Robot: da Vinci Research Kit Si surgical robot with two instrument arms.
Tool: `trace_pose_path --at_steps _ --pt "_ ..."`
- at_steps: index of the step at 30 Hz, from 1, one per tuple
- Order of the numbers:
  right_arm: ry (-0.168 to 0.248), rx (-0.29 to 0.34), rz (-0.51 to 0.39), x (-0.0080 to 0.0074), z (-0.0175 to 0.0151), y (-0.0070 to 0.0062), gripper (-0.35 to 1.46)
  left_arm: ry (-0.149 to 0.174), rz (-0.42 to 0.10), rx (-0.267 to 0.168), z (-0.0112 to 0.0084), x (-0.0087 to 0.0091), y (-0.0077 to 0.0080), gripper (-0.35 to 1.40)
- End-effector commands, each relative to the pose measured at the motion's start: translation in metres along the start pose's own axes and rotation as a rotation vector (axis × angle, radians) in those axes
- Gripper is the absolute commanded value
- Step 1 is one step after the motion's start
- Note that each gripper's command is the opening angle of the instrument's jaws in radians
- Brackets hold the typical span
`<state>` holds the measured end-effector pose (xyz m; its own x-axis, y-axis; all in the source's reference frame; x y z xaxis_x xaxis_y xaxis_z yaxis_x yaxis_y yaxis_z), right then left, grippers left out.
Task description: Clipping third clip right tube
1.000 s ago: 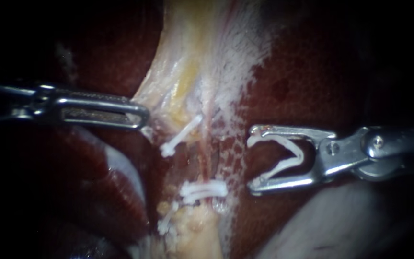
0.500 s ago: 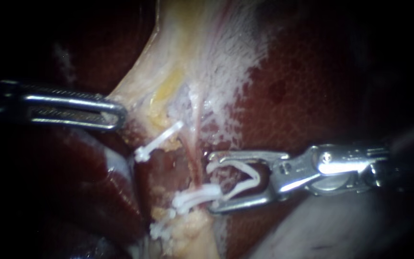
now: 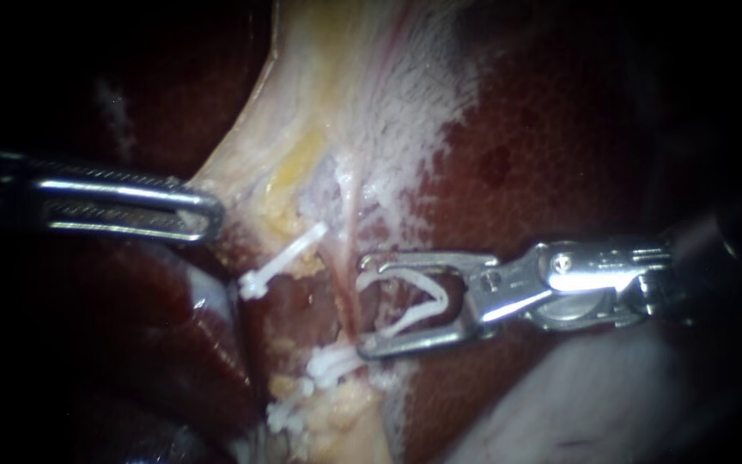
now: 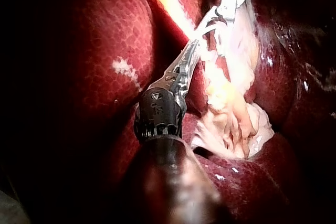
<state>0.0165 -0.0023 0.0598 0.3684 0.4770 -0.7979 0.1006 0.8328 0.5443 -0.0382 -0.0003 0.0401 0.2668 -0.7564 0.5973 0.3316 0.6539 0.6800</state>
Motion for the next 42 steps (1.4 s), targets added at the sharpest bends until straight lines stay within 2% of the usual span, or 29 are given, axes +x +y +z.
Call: trace_pose_path --at_steps 1,13,24,28,30,33,42 --pt "-0.001 -0.002 -0.001 0.0000 0.0005 -0.0001 0.56 0.000 0.000 0.000 0.0000 0.0000 0.0000 -0.35" --pt "-0.002 -0.007 -0.003 0.0006 0.0032 -0.0005 0.55 0.000 0.001 -0.002 0.0003 0.0001 -0.0001 -0.35" --pt "-0.002 -0.005 0.008 0.0005 0.0030 -0.0003 0.43 0.000 0.001 -0.002 0.0004 0.0002 -0.0001 -0.35" --pt "-0.002 0.000 0.026 0.0005 0.0025 -0.0003 0.22 0.000 0.001 -0.002 0.0004 0.0002 -0.0001 -0.35" --pt "0.000 -0.005 0.067 0.0004 0.0022 -0.0004 -0.01 0.000 0.001 -0.002 0.0004 0.0002 -0.0001 -0.35" --pt "0.000 -0.007 0.072 0.0003 0.0018 -0.0004 -0.20 0.000 0.001 -0.002 0.0004 0.0002 -0.0001 -0.35" --pt "0.000 -0.012 0.077 0.0000 0.0016 -0.0002 -0.32 0.000 0.001 -0.002 0.0004 0.0002 -0.0001 -0.35"
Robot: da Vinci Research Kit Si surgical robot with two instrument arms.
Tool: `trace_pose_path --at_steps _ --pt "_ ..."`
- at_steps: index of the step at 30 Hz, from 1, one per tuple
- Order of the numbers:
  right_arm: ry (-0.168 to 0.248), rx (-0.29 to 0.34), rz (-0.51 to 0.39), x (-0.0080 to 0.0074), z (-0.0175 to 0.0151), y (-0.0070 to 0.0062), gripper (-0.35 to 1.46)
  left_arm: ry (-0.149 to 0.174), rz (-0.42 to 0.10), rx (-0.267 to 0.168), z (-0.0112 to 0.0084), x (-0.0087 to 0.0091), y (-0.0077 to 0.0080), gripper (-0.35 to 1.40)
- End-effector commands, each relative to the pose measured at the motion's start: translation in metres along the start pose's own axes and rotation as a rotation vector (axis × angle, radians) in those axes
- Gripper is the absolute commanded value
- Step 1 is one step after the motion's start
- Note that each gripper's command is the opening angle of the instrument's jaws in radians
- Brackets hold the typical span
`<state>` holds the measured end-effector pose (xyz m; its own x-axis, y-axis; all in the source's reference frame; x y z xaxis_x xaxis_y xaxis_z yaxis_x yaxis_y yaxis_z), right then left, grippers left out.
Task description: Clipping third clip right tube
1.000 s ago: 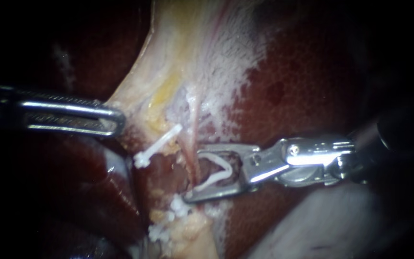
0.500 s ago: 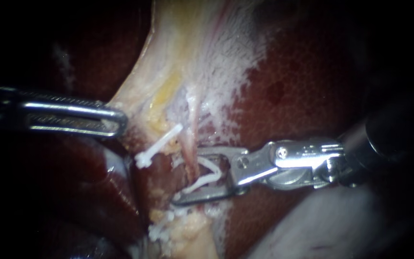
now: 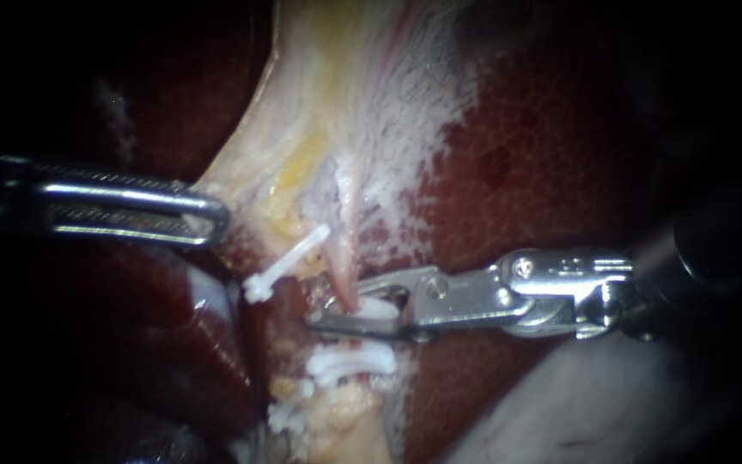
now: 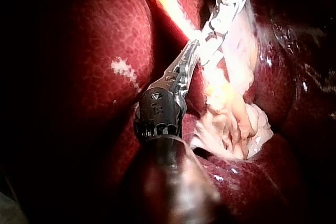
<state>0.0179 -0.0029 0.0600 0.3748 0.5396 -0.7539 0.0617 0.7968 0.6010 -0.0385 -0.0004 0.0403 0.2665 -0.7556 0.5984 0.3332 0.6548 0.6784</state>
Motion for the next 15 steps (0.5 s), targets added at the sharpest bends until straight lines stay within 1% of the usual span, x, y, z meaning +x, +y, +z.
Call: trace_pose_path --at_steps 1,15 --pt "0.000 -0.001 0.000 -0.0001 0.0000 0.0000 -0.32 0.000 0.000 0.000 0.0000 0.0000 0.0000 -0.35" --pt "0.000 0.000 0.005 -0.0002 0.0000 0.0000 -0.32 0.000 0.000 0.000 0.0001 0.0000 0.0001 -0.35"
